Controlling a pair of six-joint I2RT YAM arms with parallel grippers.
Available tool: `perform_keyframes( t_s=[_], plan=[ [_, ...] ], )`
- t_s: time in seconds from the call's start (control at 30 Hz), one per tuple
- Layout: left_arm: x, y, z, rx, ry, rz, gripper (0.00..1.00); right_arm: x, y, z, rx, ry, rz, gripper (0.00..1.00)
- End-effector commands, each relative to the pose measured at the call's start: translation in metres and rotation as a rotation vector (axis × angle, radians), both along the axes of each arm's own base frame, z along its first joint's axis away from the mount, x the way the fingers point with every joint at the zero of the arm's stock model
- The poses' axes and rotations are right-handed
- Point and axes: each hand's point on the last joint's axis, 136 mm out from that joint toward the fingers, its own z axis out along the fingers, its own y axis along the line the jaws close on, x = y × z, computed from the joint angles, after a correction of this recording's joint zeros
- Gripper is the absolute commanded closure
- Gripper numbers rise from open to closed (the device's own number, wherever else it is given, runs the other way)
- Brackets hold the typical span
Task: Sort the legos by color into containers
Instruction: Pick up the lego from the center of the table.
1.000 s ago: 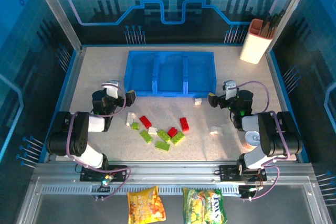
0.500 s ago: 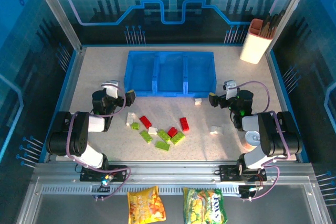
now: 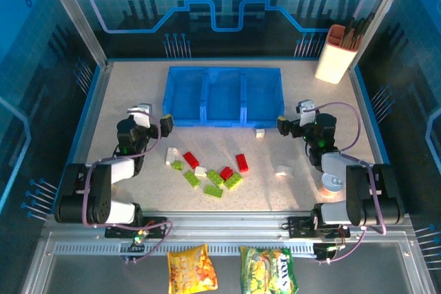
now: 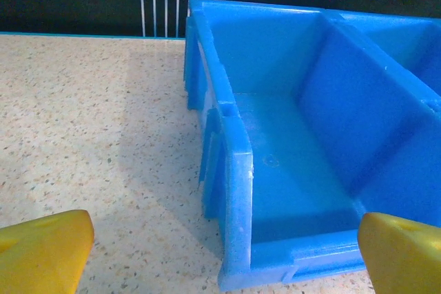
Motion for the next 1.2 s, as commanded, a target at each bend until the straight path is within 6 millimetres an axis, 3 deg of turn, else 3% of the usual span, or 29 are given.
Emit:
perform_keyframes(
  t_s=[0.0,0.3,0.43,0.77,0.97,1.17],
  plan=[
    [-0.005,0.010,0.004,-0.033,0.047,0.065,0.01,-0.006,0.006,-0.002,-0.008,0.093,-0.005,0.00],
    [-0.025,0.019,0.005,-0.132,0.225,0.169,0.01,-0.033,0.017,0.001,-0.038,0.229,-0.036,0.00],
    [-0.035,0.013,0.006,-0.201,0.323,0.169,0.01,-0.046,0.027,0.005,-0.047,0.287,-0.038,0.00],
    [-0.063,0.010,-0.001,-0.303,0.572,0.245,0.01,-0.080,0.064,0.014,-0.050,0.406,-0.004,0.01],
    [-0.078,-0.004,0.005,-0.344,0.741,0.208,0.01,-0.099,0.087,0.020,-0.068,0.482,0.017,0.02],
    [-0.096,-0.022,0.023,-0.387,0.787,0.116,0.01,-0.116,0.104,0.020,-0.074,0.572,0.007,0.04]
  ],
)
